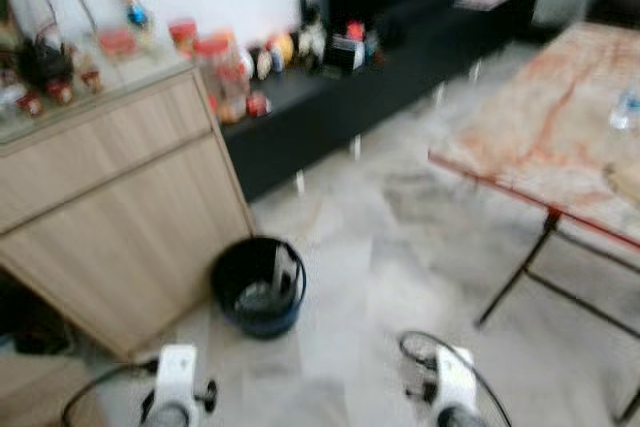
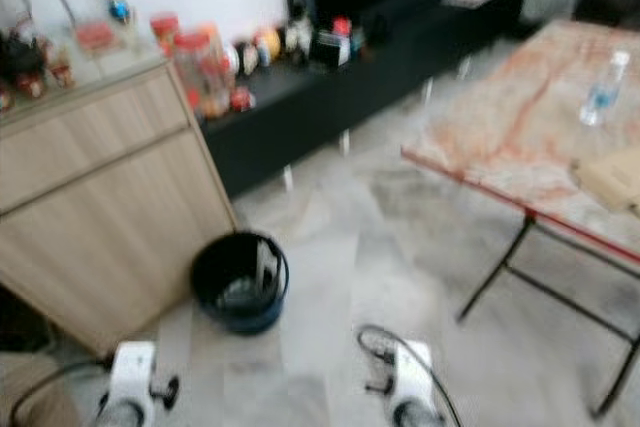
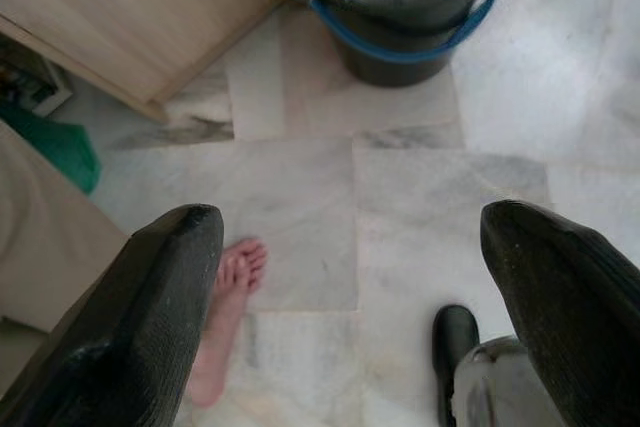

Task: Picking trash to rubbish bin

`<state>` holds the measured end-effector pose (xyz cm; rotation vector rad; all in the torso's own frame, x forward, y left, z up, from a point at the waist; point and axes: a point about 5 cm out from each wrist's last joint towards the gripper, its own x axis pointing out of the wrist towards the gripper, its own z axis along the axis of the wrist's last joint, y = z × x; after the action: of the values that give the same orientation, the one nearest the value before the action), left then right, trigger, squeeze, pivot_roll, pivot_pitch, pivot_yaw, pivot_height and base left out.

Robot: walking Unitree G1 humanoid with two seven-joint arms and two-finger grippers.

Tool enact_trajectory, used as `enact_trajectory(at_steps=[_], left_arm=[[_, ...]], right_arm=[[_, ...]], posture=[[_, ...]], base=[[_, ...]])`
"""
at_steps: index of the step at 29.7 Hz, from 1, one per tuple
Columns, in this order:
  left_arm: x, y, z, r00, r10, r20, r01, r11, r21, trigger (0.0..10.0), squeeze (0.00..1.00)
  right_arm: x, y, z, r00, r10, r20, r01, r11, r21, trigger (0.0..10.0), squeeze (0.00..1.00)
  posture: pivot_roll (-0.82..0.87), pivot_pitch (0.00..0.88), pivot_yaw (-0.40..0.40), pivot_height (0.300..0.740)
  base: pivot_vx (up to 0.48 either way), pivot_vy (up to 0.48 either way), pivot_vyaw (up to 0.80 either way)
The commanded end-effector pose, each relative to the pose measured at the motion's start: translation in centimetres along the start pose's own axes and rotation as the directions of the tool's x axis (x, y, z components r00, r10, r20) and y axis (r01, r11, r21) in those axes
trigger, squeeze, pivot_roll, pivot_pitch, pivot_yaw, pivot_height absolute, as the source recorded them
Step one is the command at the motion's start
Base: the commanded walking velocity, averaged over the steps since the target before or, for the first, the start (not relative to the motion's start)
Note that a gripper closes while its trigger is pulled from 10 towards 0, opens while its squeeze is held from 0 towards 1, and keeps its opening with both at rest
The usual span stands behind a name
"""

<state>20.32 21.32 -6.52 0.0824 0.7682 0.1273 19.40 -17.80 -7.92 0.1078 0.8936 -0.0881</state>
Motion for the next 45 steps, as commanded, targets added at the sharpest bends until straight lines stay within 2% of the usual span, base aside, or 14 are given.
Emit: enact_trajectory(at_steps=[1, 7, 11, 17, 21, 25, 31, 45], left_arm=[[-0.08, 1.46, -0.09, 0.999, 0.038, -0.005, -0.037, 0.999, 0.011, 10.0, 0.00], [-0.14, 1.71, -0.19, 0.999, 0.041, -0.006, -0.041, 0.999, 0.012, 10.0, 0.00], [-0.14, 1.84, -0.17, 0.999, 0.043, -0.006, -0.043, 0.999, 0.014, 10.0, 0.00], [-0.15, 1.76, -0.20, 0.999, 0.038, -0.005, -0.038, 0.999, 0.018, 10.0, 0.00], [-0.14, 1.63, -0.16, 0.999, 0.032, -0.002, -0.032, 0.999, 0.021, 10.0, 0.00], [-0.09, 1.52, 0.00, 1.000, 0.027, 0.003, -0.027, 0.999, 0.025, 10.0, 0.00], [-0.12, 1.64, -0.04, 1.000, 0.028, 0.003, -0.028, 0.999, 0.029, 10.0, 0.00], [-0.18, 1.79, -0.20, 1.000, 0.028, -0.001, -0.028, 0.999, 0.033, 10.0, 0.00]], right_arm=[[0.20, 1.94, 0.50, 0.998, 0.052, 0.017, -0.052, 0.999, -0.016, 10.0, 0.00], [0.19, 2.00, 0.50, 0.999, 0.048, 0.024, -0.048, 0.999, -0.003, 10.0, 0.00], [0.17, 1.81, 0.30, 1.000, 0.025, 0.014, -0.026, 0.999, 0.023, 10.0, 0.00], [0.11, 1.64, 0.03, 1.000, 0.030, 0.007, -0.030, 1.000, -0.003, 10.0, 0.00], [0.09, 1.75, -0.04, 0.999, 0.038, 0.007, -0.038, 0.999, -0.024, 10.0, 0.00], [0.08, 1.69, -0.10, 1.000, 0.026, 0.009, -0.026, 0.999, 0.036, 10.0, 0.00], [0.18, 1.98, 0.48, 0.999, 0.037, 0.029, -0.038, 0.998, 0.044, 10.0, 0.00], [0.17, 2.32, 0.40, 0.998, 0.059, 0.024, -0.059, 0.998, -0.007, 10.0, 0.00]], posture=[[0.14, 0.013, 0.075, 0.740], [0.15, 0.018, 0.081, 0.740], [0.15, 0.019, 0.083, 0.740], [0.15, 0.025, 0.086, 0.740], [0.15, 0.028, 0.086, 0.740], [0.15, 0.029, 0.087, 0.740], [0.15, 0.028, 0.090, 0.740], [0.14, 0.024, 0.095, 0.740]], base=[[0.345, 0.000, 0.42], [0.348, 0.000, 0.74], [0.351, 0.000, 0.11], [0.349, 0.000, 0.00], [0.348, 0.000, 0.72], [0.347, 0.000, 0.40], [0.354, 0.000, 0.00], [0.355, 0.000, 0.12]])
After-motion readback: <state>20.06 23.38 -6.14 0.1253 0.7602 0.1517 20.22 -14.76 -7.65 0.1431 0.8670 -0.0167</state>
